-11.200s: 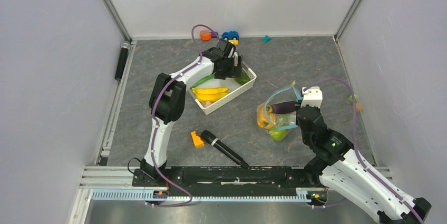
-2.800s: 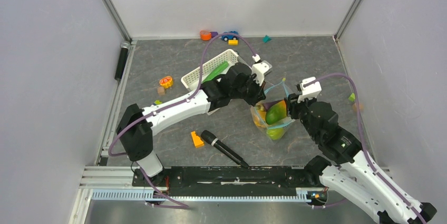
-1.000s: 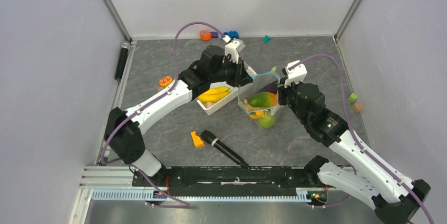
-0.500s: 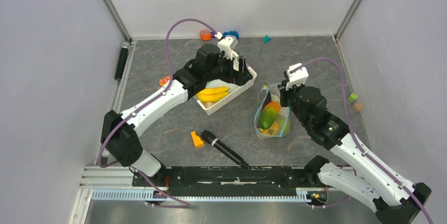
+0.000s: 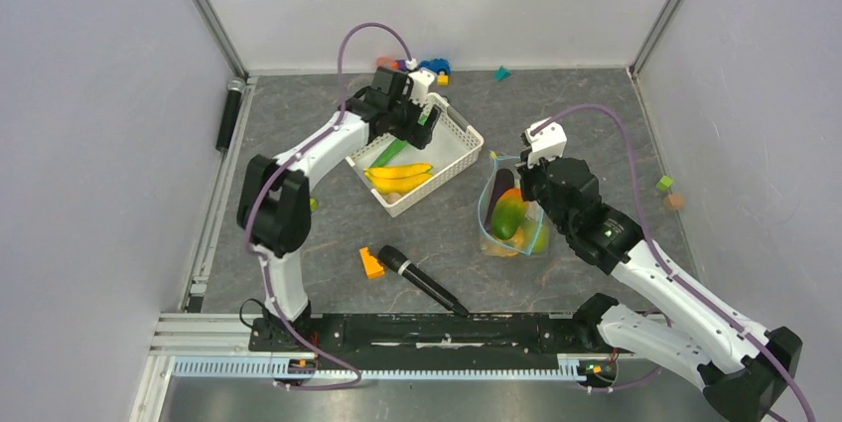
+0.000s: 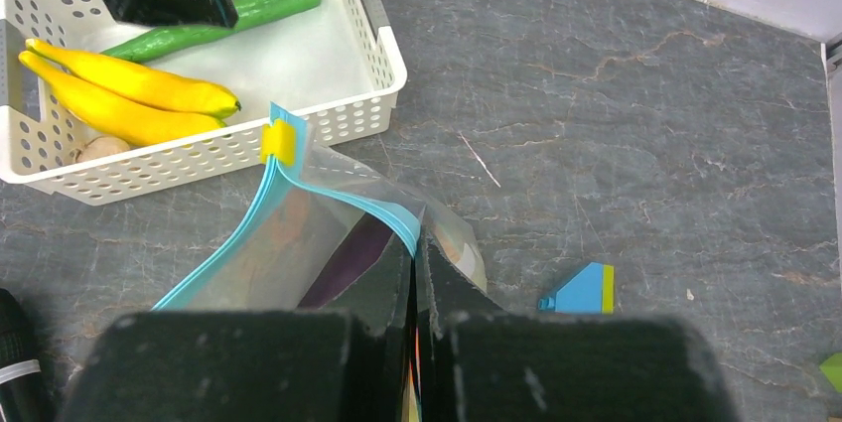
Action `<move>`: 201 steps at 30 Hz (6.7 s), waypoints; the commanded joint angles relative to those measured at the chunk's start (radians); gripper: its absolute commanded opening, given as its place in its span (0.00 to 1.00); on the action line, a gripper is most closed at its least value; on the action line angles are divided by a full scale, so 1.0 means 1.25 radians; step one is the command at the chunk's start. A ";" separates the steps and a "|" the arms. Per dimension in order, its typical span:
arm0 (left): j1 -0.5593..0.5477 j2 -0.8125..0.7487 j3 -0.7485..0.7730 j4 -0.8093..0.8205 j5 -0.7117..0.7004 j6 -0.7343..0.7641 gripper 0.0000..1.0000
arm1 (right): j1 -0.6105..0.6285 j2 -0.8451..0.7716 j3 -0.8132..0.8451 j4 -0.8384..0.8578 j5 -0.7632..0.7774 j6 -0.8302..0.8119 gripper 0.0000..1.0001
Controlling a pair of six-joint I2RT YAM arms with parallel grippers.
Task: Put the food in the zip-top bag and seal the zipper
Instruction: Pick up the fake fruit from the bin, then place the fake fruit in the zipper food storage bag.
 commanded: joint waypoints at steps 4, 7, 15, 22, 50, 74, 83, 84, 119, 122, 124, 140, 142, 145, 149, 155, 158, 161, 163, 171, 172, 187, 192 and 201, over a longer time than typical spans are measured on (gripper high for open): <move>-0.009 0.122 0.161 -0.216 0.057 0.248 1.00 | 0.001 0.002 0.006 0.029 0.009 -0.012 0.04; -0.009 0.140 0.149 -0.255 0.088 0.252 1.00 | 0.002 0.011 0.006 0.029 0.009 -0.013 0.04; -0.008 0.112 0.078 -0.243 0.202 0.204 1.00 | 0.001 0.033 0.007 0.025 0.004 -0.012 0.04; -0.010 0.161 0.127 -0.283 0.211 0.204 0.97 | 0.001 0.021 0.005 0.020 0.000 -0.011 0.04; -0.083 0.225 0.218 -0.374 -0.002 0.225 0.07 | 0.001 0.000 0.005 0.012 0.011 -0.005 0.06; -0.076 -0.020 -0.017 -0.137 -0.158 0.217 1.00 | 0.001 -0.012 0.006 0.010 0.013 -0.006 0.07; -0.067 0.111 0.040 -0.194 -0.150 0.248 1.00 | 0.002 -0.002 0.009 0.005 0.003 -0.006 0.07; -0.067 0.119 0.043 -0.195 -0.147 0.248 1.00 | 0.001 -0.004 0.009 0.006 0.002 -0.005 0.07; -0.066 -0.262 -0.123 0.079 -0.080 0.017 0.13 | 0.002 -0.014 0.008 0.007 0.000 -0.005 0.08; -0.073 -0.357 -0.144 0.137 0.035 -0.135 0.17 | 0.001 -0.004 0.010 0.009 -0.013 -0.006 0.08; -0.087 -0.392 -0.145 0.164 0.061 -0.249 0.09 | 0.001 -0.001 0.010 0.008 -0.016 -0.003 0.08; -0.317 -0.357 -0.309 0.678 -0.218 -0.560 0.02 | 0.002 -0.013 0.018 0.012 -0.122 0.030 0.10; -0.325 -0.328 -0.341 0.772 -0.238 -0.599 0.02 | 0.001 -0.004 0.023 0.011 -0.139 0.034 0.09; -0.354 -0.294 -0.380 0.896 -0.310 -0.615 0.02 | 0.002 -0.011 0.025 0.006 -0.116 0.038 0.09; -0.386 -0.257 -0.379 0.926 -0.316 -0.576 0.07 | 0.002 -0.043 0.019 0.000 -0.097 0.037 0.10; -0.453 -0.286 -0.486 1.048 -0.400 -0.526 0.06 | 0.001 -0.050 0.015 -0.003 -0.054 0.038 0.11; -0.481 -0.314 -0.503 1.027 -0.416 -0.510 0.07 | 0.001 -0.041 0.017 -0.005 -0.048 0.039 0.11; -0.489 -0.353 -0.512 0.986 -0.392 -0.529 0.06 | 0.000 -0.032 0.022 -0.010 -0.041 0.041 0.11; -0.492 -0.370 -0.525 0.998 -0.353 -0.531 0.06 | 0.001 -0.030 0.023 -0.012 -0.039 0.042 0.11; -0.499 -0.355 -0.525 0.991 -0.299 -0.571 0.06 | 0.002 -0.041 0.021 -0.012 -0.040 0.042 0.11; -0.499 -0.350 -0.524 0.989 -0.288 -0.576 0.06 | 0.000 -0.041 0.021 -0.011 -0.040 0.043 0.11; -0.500 -0.202 -0.487 1.011 -0.475 -0.478 0.07 | 0.001 -0.042 0.019 -0.013 -0.036 0.041 0.10; -0.500 -0.178 -0.479 1.010 -0.528 -0.457 0.17 | 0.001 -0.045 0.016 -0.013 -0.034 0.040 0.10; -0.512 -0.148 -0.455 0.995 -0.505 -0.422 0.50 | 0.002 -0.042 0.016 -0.013 -0.024 0.036 0.11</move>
